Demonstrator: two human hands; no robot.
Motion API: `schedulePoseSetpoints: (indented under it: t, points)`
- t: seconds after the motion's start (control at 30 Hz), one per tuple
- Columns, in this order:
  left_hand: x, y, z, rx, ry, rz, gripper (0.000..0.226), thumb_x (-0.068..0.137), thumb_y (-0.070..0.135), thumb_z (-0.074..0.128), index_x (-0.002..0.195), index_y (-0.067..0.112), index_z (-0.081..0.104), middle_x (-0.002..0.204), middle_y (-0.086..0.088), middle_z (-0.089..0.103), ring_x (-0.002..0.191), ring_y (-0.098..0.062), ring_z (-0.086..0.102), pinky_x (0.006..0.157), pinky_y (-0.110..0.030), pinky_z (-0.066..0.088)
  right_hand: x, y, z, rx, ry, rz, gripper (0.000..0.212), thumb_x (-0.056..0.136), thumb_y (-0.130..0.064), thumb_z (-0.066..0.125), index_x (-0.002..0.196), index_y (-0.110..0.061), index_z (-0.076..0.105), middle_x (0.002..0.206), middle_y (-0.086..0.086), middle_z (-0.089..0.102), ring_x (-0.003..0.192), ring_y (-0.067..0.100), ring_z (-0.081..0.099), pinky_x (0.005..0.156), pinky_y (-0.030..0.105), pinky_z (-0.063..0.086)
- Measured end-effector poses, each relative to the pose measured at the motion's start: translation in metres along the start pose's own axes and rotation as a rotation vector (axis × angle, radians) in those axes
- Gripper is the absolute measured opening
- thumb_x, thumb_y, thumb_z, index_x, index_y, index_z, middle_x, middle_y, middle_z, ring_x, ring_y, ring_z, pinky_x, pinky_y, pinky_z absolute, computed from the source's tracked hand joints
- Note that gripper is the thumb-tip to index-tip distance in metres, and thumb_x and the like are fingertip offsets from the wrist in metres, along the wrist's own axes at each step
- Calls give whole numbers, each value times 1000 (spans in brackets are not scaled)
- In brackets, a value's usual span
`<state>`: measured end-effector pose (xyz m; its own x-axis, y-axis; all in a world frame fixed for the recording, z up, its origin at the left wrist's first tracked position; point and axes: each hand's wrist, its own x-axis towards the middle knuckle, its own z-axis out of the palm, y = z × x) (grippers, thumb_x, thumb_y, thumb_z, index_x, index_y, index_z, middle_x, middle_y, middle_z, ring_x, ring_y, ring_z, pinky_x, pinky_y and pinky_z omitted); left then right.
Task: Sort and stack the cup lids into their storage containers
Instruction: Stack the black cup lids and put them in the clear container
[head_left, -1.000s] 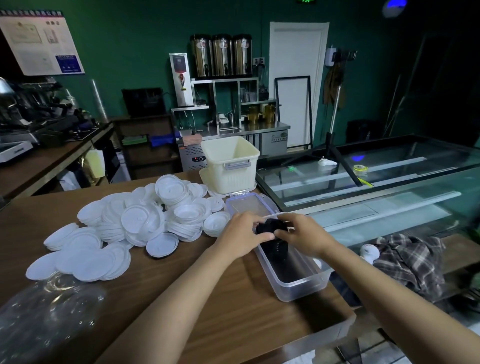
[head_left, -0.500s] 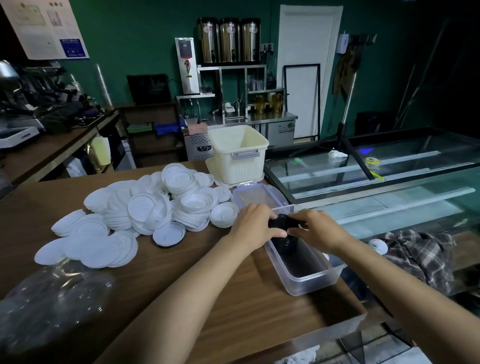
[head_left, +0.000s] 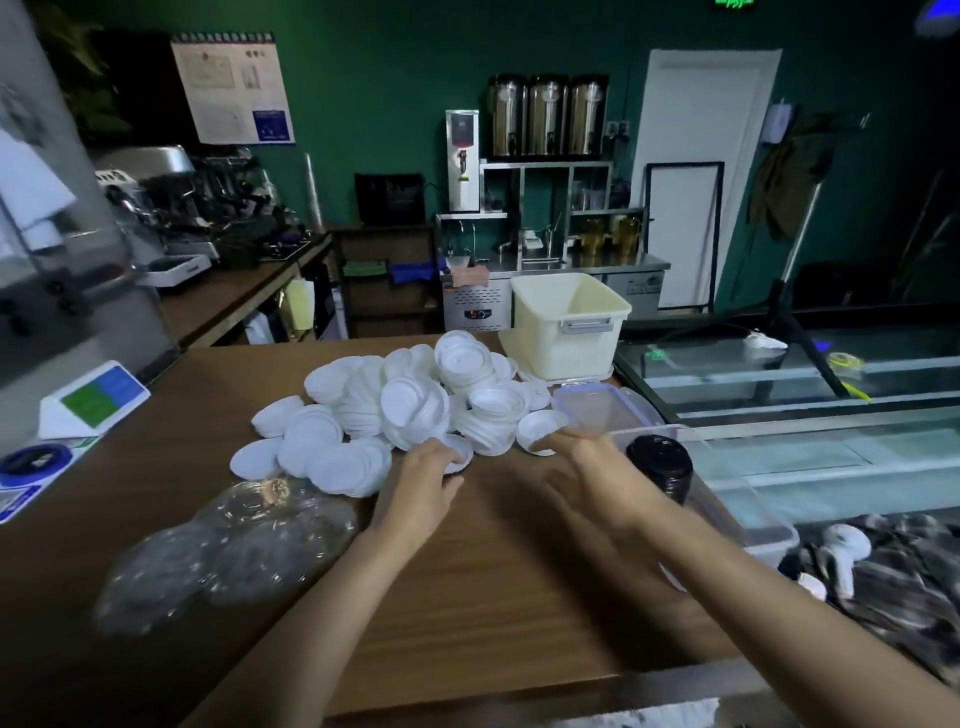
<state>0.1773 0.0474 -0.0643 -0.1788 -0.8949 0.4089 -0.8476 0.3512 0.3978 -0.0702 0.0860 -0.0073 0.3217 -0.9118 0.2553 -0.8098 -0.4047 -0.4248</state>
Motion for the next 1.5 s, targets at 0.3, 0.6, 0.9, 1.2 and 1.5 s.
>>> schedulePoseSetpoints:
  t: [0.3,0.6,0.9,1.2,1.5]
  points:
    - [5,-42,20,157,26,73,30,87,-2,72,107,18,81,101,-4,78,96,-31,72,91,-39,49,20,-14,78,91,-9,-12,33,94,-7,72,125,-16,71,119,-2,66,113,20,68,102,24,51]
    - [-4,-29,25,-563,108,-87,22,85,5,82,102,19,80,90,5,71,83,-7,67,81,-17,55,37,3,111,334,176,102,65,87,-24,87,145,-18,58,133,-15,61,126,1,56,100,-2,31]
    - [-4,-28,21,-689,202,-116,20,87,8,82,96,26,81,91,8,75,86,-6,70,79,-16,52,43,7,124,457,231,128,57,80,-23,93,129,-21,64,116,-22,70,105,-17,63,90,3,44]
    - [-15,-23,20,-345,195,113,38,90,11,75,127,18,74,123,10,64,116,-7,63,103,-17,45,30,1,108,492,322,176,62,75,-33,94,128,-24,63,116,-21,68,109,-12,60,89,2,42]
    - [-13,28,0,-698,88,-44,55,92,5,77,113,55,67,99,18,75,91,-5,73,86,-16,55,11,-2,53,537,321,217,52,74,-45,95,116,-30,69,102,-11,73,88,-3,67,75,8,49]
